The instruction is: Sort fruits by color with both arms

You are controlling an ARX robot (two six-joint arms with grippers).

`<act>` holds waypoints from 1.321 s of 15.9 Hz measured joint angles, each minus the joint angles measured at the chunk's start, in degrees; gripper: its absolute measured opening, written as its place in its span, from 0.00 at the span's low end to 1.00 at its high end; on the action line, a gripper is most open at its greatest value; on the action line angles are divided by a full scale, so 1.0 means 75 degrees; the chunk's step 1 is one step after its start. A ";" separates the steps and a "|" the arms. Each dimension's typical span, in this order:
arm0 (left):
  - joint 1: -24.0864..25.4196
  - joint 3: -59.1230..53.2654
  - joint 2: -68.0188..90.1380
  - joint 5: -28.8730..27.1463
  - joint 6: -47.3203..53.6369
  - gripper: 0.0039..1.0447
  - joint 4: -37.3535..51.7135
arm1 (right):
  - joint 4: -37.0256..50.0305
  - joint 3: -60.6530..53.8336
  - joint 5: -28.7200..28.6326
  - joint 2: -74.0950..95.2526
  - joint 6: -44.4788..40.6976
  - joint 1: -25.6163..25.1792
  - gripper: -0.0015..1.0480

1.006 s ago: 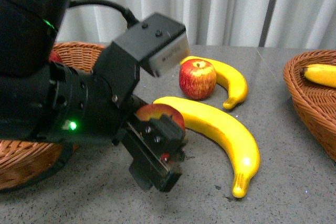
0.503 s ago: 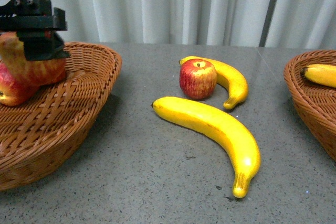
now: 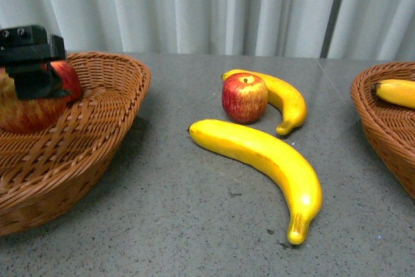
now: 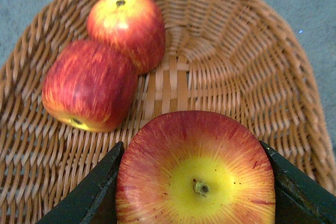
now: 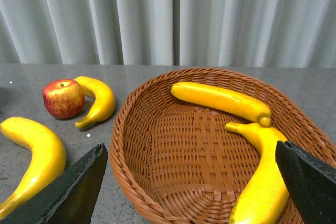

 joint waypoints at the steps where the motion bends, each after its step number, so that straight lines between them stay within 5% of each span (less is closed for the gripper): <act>1: 0.0020 -0.0055 0.0058 -0.0009 -0.0050 0.63 0.0000 | 0.0000 0.0000 0.0000 0.0000 0.0000 0.0000 0.94; 7: 0.0032 -0.0297 0.0213 0.0157 -0.0239 0.63 -0.0050 | 0.0000 0.0000 0.0000 0.0000 0.0000 0.0000 0.94; 8: 0.0061 -0.0370 0.0227 0.0210 -0.0280 0.90 0.0009 | 0.0000 0.0000 0.0000 0.0003 0.0000 0.0000 0.94; 9: -0.0463 -0.0280 -0.0565 -0.0125 -0.0041 0.94 -0.0219 | 0.0000 0.0000 0.0000 0.0003 0.0000 0.0000 0.94; 10: -0.0933 0.0560 -0.0522 -0.0050 0.0653 0.94 0.0350 | 0.0000 0.0000 0.0000 0.0003 0.0000 0.0000 0.94; 12: -0.1431 0.3002 0.2328 0.2028 0.2704 0.94 0.0411 | 0.0000 0.0000 -0.0003 0.0000 0.0000 0.0000 0.94; 21: -0.2168 0.5225 0.4514 0.2821 0.3305 0.94 -0.0073 | 0.0000 0.0000 0.0000 0.0003 0.0000 0.0000 0.94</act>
